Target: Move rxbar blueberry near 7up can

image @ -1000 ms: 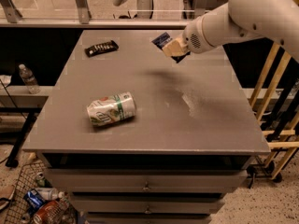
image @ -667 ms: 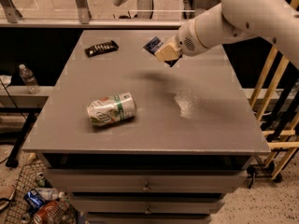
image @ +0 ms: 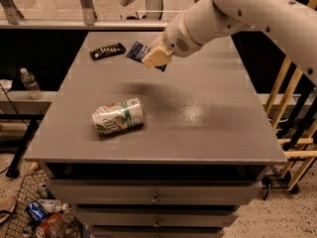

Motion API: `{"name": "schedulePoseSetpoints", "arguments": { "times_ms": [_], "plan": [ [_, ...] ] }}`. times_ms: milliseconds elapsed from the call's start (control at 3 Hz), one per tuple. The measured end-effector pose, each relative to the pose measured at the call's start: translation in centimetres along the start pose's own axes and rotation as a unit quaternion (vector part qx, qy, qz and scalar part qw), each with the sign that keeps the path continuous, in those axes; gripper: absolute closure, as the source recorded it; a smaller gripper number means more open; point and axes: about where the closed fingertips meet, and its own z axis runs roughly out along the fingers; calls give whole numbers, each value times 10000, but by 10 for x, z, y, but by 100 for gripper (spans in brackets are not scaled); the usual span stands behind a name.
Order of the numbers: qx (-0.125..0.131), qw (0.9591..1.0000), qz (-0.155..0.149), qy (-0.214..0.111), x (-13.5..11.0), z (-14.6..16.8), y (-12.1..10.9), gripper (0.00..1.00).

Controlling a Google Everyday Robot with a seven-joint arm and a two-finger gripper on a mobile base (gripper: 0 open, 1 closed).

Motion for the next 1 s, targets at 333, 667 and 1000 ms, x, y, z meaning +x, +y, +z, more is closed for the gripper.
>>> {"name": "schedulePoseSetpoints", "arguments": {
  "times_ms": [333, 667, 1000],
  "plan": [
    [-307, 9995, 70, 26, -22, 20, 15, 100],
    [-308, 9995, 70, 26, -22, 20, 15, 100],
    [-397, 9991, 137, 76, -20, 27, 22, 100]
  ]
}}
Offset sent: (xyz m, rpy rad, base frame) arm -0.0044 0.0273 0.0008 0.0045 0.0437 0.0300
